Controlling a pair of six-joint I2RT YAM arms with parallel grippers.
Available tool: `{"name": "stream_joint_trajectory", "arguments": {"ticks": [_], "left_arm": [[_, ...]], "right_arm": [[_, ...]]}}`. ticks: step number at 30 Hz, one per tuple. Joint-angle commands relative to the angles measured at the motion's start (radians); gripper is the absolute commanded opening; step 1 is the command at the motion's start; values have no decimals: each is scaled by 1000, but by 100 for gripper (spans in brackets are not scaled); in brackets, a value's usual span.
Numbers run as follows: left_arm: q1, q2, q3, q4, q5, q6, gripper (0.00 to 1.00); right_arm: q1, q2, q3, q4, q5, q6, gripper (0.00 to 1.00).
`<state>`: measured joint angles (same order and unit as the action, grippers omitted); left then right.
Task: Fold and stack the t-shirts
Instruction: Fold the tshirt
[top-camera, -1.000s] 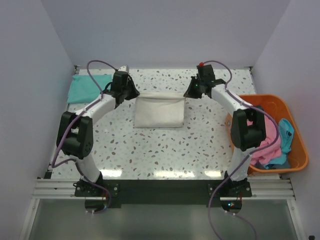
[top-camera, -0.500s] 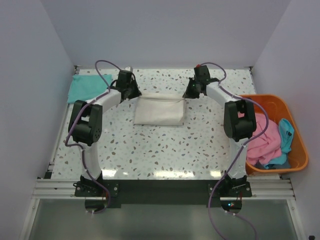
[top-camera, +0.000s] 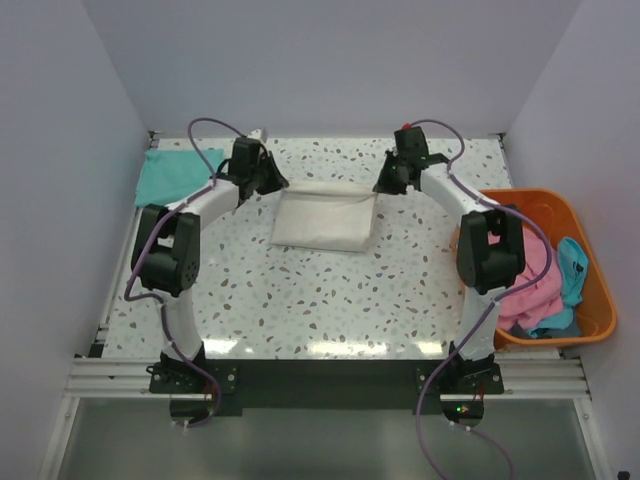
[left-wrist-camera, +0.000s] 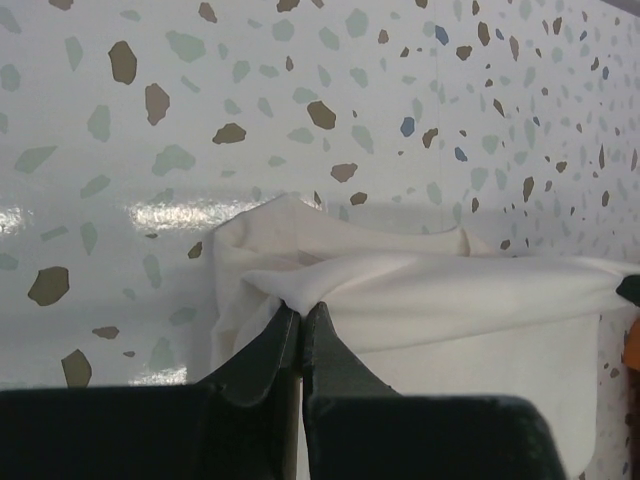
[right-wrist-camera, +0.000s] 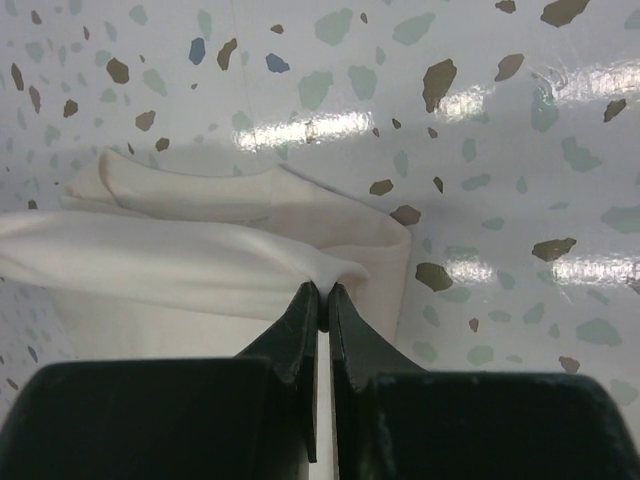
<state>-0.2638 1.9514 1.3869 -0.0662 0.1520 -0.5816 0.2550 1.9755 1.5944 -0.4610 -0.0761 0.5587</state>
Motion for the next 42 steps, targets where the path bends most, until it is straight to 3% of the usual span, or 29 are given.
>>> {"name": "stream_joint_trajectory", "arguments": {"ticks": [1, 2, 4, 6, 7, 8, 9, 11, 12, 19, 23, 28, 42], "left_arm": [[18, 30, 46, 46, 29, 23, 5], [18, 50, 52, 46, 29, 23, 16], [18, 64, 76, 34, 21, 23, 22], [18, 69, 92, 34, 15, 28, 50], [18, 64, 96, 32, 15, 28, 69], [18, 49, 100, 32, 21, 32, 100], [18, 40, 97, 32, 26, 32, 100], [18, -5, 86, 34, 38, 38, 100], [18, -25, 75, 35, 43, 39, 100], [11, -251, -104, 120, 89, 19, 100], [0, -310, -260, 192, 129, -44, 100], [-34, -260, -308, 249, 161, -78, 100], [-38, -120, -436, 312, 215, -104, 100]], "right_arm": [[-20, 14, 21, -50, 68, 17, 1], [-22, 19, 19, -45, 70, 23, 3], [-25, 37, 33, -47, 62, 24, 14], [-25, 46, 50, -54, 64, 26, 26], [-25, 45, 53, -56, 62, 24, 38], [-25, 39, 58, -60, 62, 24, 58], [-25, 25, 64, -68, 62, 23, 65], [-25, -1, 58, -71, 38, 14, 91], [-23, -16, 50, -68, 29, 7, 98], [29, -246, -175, 146, -232, 52, 99], [131, -311, -309, 297, -284, 145, 99], [171, -276, -433, 482, -284, 263, 99], [144, -153, -743, 598, -209, 257, 99]]}}
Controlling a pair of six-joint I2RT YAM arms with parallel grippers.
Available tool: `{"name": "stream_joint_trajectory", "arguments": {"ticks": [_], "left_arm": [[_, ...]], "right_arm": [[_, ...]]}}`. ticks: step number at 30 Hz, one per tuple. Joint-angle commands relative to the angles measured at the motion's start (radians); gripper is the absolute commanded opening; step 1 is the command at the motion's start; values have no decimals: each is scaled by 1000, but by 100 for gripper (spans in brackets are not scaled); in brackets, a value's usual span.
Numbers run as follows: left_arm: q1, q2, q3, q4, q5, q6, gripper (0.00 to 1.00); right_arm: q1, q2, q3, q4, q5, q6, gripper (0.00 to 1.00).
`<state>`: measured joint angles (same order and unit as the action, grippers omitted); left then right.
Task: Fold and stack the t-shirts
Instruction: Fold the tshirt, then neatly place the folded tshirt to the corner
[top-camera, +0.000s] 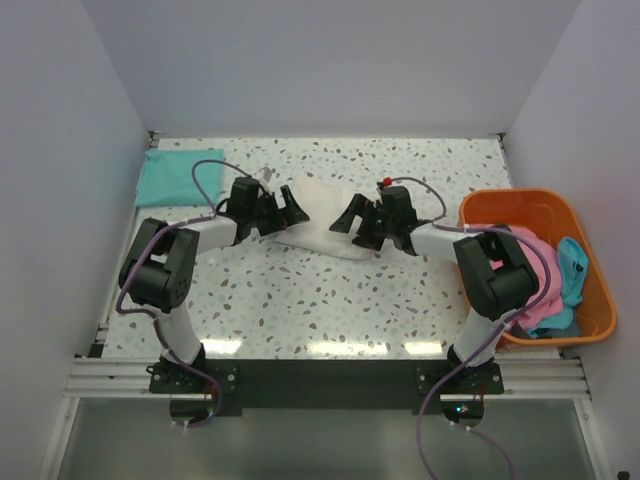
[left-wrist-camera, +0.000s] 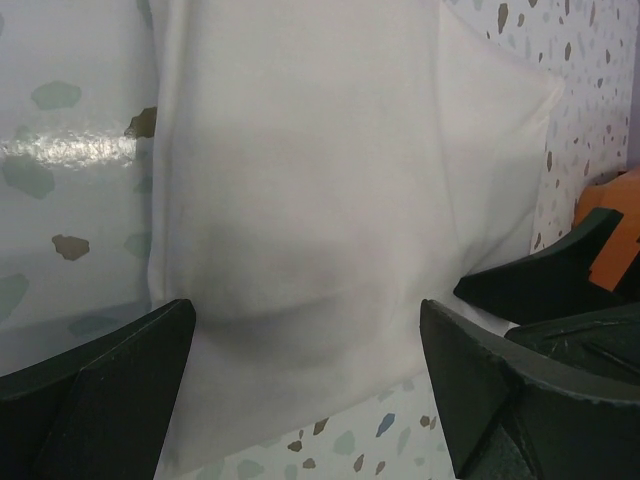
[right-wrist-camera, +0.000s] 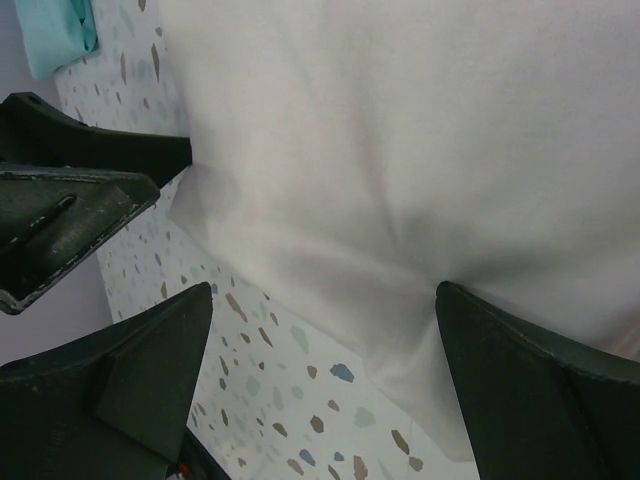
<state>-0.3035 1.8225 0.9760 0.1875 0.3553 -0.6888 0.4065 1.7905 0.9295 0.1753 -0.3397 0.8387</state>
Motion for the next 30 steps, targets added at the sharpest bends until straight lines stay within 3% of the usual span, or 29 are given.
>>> {"name": "stream_joint_trajectory", "arguments": {"ticks": [1, 7, 11, 18, 21, 25, 30], "left_arm": [[3, 9, -34, 58, 11, 6, 100], [3, -26, -62, -2, -16, 35, 100], [3, -115, -28, -74, -30, 71, 100], [3, -325, -10, -180, -159, 173, 100], [4, -292, 52, -229, -180, 262, 100], [4, -105, 214, -308, -170, 325, 100], [-3, 29, 302, -332, -135, 336, 100]], "right_arm": [[-9, 33, -80, -39, 56, -27, 99], [-9, 21, -61, -57, 38, -87, 99], [-9, -78, -2, -138, 18, -254, 99], [2, -534, -107, -258, 62, -395, 99], [2, -725, -185, -322, 100, -371, 99], [3, -960, -276, -358, 131, -319, 99], [2, -1089, -288, -423, 142, -305, 99]]}}
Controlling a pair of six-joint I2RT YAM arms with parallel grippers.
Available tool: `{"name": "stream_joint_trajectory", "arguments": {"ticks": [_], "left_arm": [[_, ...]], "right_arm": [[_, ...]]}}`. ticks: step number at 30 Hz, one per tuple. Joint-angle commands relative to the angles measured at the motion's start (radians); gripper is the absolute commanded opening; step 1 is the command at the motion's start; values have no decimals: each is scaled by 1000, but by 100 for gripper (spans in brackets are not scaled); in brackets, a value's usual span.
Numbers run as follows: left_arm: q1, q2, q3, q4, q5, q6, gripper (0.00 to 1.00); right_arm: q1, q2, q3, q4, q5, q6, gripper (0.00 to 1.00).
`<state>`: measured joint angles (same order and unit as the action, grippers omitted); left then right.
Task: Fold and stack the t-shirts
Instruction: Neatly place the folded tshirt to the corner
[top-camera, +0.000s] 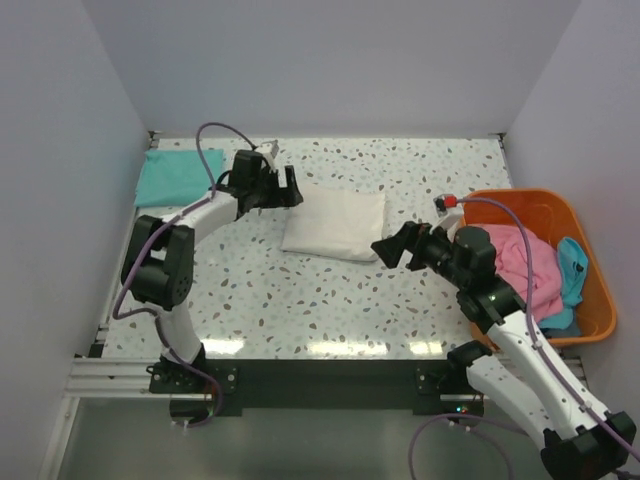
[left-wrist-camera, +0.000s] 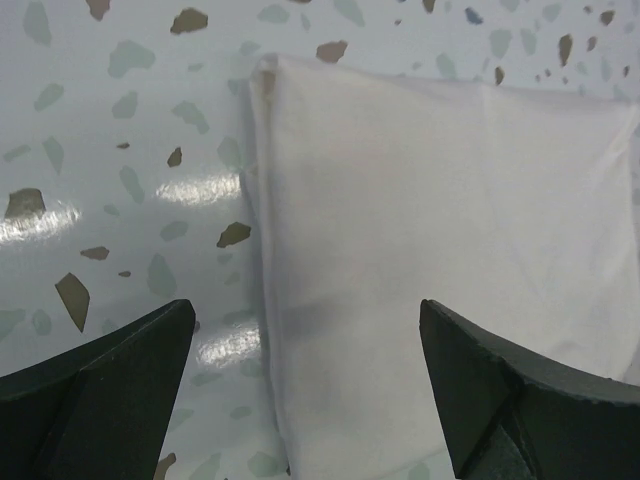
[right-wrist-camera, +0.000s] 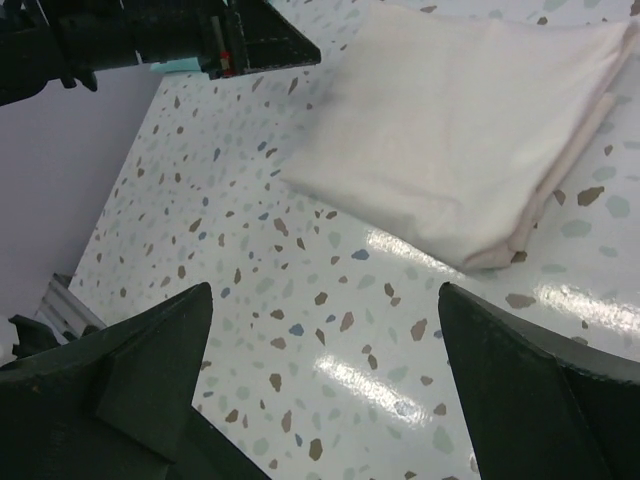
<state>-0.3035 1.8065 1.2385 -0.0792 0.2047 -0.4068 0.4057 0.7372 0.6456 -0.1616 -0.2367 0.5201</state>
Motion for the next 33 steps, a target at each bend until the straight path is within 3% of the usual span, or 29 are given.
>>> {"name": "stream_joint_trajectory", "arguments": {"ticks": [1, 8, 14, 17, 20, 23, 24, 25, 26, 31, 33], "left_arm": [[-8, 62, 39, -54, 7, 54, 100], [-83, 186, 104, -125, -76, 62, 99], [-135, 225, 105, -154, -186, 36, 85], [-146, 232, 102, -166, -229, 17, 62], [-161, 237, 102, -171, -257, 28, 47], [-167, 249, 127, -195, -278, 59, 21], [-167, 251, 142, -198, -275, 74, 5], [-167, 246, 141, -192, -275, 107, 0], [-167, 197, 136, -121, -313, 200, 0], [-161, 171, 217, -146, -477, 362, 0], [-148, 151, 251, -149, -455, 464, 0]], "right_arm": [[1, -47, -4, -93, 56, 15, 99], [2, -50, -38, -78, 51, 21, 99], [4, -38, -44, -59, 42, 38, 99], [2, -48, -46, -62, 42, 40, 99], [2, -67, -49, -69, 54, 37, 99], [2, -85, -49, -87, 79, 34, 99], [2, -91, -50, -92, 94, 31, 98], [2, -94, -57, -92, 97, 28, 99], [2, -101, -58, -92, 115, 17, 99], [2, -93, -55, -99, 160, -2, 99], [2, -81, -55, -98, 165, -12, 99]]}}
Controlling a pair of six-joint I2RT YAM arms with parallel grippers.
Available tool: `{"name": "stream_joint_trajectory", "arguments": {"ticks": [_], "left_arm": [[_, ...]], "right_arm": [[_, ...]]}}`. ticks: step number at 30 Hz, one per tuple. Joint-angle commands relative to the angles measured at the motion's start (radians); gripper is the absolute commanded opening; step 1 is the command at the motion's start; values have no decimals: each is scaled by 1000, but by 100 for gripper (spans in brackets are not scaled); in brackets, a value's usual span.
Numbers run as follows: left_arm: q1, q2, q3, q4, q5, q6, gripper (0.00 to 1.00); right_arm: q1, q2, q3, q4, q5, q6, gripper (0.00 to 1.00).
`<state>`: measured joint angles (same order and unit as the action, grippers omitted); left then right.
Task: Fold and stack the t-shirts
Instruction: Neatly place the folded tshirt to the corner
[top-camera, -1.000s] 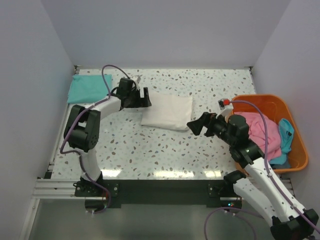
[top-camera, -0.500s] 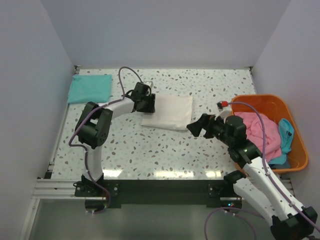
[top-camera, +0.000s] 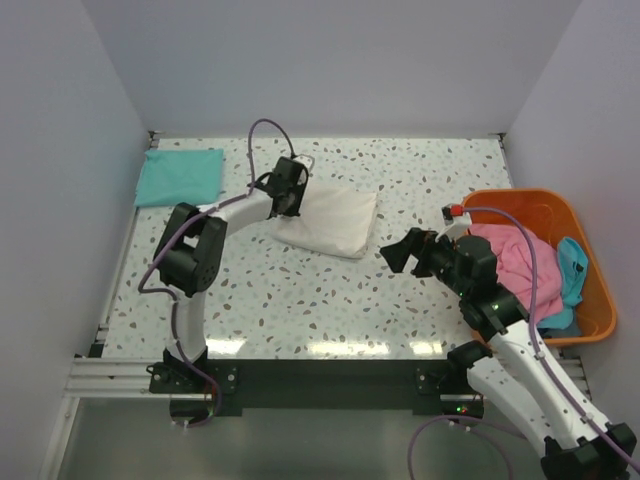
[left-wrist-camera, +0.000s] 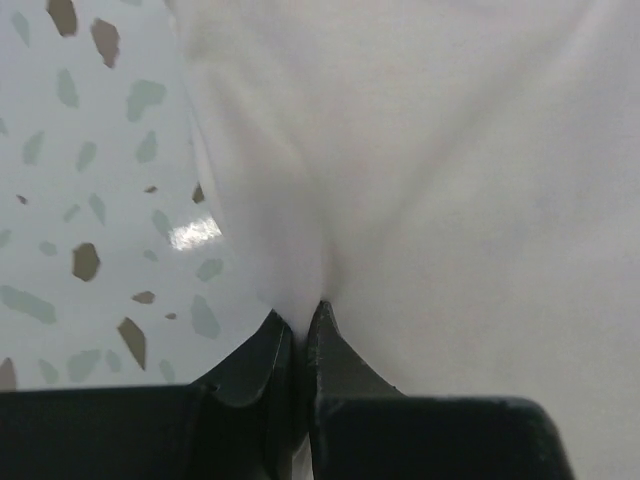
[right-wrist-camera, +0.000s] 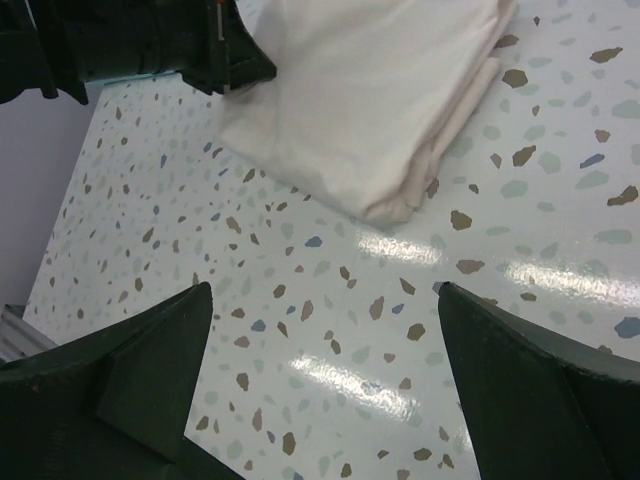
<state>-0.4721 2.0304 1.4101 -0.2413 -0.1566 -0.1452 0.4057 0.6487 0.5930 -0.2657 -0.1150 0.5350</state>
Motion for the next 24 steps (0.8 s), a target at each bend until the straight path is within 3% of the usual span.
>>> {"name": "stream_joint_trajectory", "arguments": {"ticks": [1, 5, 14, 24], "left_arm": [[48, -82, 84, 22, -74, 232, 0], [147, -118, 131, 30, 6, 326, 0], [322, -119, 236, 5, -35, 482, 0], [449, -76, 403, -85, -47, 487, 0]], "right_arm": [[2, 11, -1, 2, 47, -30, 99], [2, 46, 2, -4, 64, -43, 99], [2, 129, 17, -1, 83, -70, 99], [1, 232, 39, 26, 109, -96, 99]]}}
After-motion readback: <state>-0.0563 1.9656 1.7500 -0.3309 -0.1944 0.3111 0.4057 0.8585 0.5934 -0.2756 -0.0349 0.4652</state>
